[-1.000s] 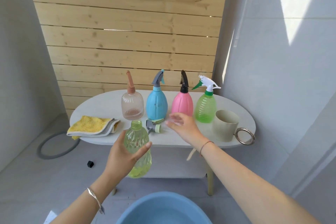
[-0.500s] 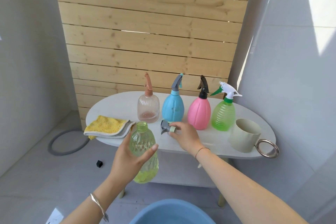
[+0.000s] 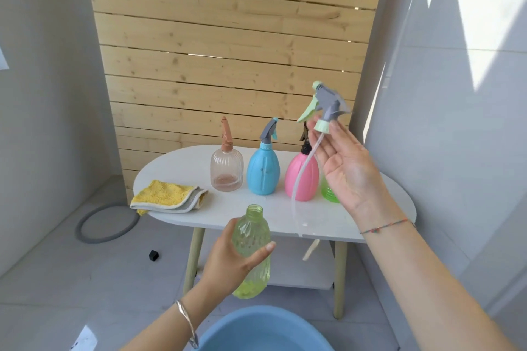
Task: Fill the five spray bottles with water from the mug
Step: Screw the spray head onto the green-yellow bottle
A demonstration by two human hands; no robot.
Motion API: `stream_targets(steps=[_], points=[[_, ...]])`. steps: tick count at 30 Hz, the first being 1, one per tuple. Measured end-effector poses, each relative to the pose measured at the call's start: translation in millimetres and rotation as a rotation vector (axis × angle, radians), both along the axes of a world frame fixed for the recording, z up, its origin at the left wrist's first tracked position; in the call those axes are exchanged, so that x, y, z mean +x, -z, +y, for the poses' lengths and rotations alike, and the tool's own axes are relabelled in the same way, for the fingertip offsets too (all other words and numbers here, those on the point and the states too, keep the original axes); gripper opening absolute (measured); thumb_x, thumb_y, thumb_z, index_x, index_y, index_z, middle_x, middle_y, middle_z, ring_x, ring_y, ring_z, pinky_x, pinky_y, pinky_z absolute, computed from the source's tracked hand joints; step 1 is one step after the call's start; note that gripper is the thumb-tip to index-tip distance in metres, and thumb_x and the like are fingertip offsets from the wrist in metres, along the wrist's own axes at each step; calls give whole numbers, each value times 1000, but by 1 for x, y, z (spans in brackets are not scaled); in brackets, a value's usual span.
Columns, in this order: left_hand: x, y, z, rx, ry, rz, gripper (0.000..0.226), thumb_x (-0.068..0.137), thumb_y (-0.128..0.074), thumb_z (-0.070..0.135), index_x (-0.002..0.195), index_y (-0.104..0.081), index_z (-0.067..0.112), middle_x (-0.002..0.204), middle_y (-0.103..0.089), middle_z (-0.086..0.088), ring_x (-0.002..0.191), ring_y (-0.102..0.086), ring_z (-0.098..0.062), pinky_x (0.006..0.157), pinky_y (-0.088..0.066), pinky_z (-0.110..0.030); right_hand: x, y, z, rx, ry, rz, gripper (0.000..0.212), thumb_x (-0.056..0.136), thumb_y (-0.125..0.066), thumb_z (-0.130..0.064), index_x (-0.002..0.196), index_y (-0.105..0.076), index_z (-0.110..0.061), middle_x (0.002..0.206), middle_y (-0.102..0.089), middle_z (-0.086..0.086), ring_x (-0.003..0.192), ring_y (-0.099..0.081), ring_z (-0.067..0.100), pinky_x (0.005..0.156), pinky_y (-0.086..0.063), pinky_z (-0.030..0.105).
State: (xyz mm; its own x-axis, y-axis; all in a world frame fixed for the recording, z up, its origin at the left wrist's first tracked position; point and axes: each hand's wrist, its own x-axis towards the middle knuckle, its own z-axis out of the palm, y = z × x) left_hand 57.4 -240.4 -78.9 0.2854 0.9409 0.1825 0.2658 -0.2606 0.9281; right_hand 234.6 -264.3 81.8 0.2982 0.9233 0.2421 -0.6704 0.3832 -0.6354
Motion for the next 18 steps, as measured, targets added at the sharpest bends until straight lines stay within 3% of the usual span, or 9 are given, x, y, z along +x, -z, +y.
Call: stream_targets(steps=[4,8,12,16,18], points=[[15,5,-9,5,49,25,51,72,-82,40,104,-43,43,106,-52,32,96,-42,34,79,-33,6,5,-18,-14,101,-12,110,16,88,-54,-5,102,-61,-3,112,-65,13,95,-70,21,95,-52,32],[32,6,-17,20,85,34,52,68,-82,44,101,-42,45,105,-53,32,97,-48,27,78,-34,5,14,-22,-17,119,27,168,21,92,-53,-7,112,-58,0,111,-67,11,97,-70,21,94,-52,31],[44,3,-22,-20,122,-9,57,62,-80,55,105,-43,45,111,-51,33,108,-51,6,78,-33,6,15,-20,-15,115,35,188,22,92,-53,-8,112,-58,0,108,-69,11,96,-70,20,93,-52,31],[47,1,-23,-23,146,-65,52,63,-79,54,104,-48,44,108,-55,31,100,-47,27,78,-34,5,8,-12,-13,71,35,141,17,90,-53,-5,106,-61,-3,108,-68,11,95,-70,20,94,-51,32],[46,1,-21,2,135,-99,52,63,-79,52,105,-52,38,106,-62,26,103,-50,22,81,-35,2,7,-4,-11,34,52,71,15,91,-51,-3,102,-62,-6,107,-67,10,95,-69,17,95,-51,30]])
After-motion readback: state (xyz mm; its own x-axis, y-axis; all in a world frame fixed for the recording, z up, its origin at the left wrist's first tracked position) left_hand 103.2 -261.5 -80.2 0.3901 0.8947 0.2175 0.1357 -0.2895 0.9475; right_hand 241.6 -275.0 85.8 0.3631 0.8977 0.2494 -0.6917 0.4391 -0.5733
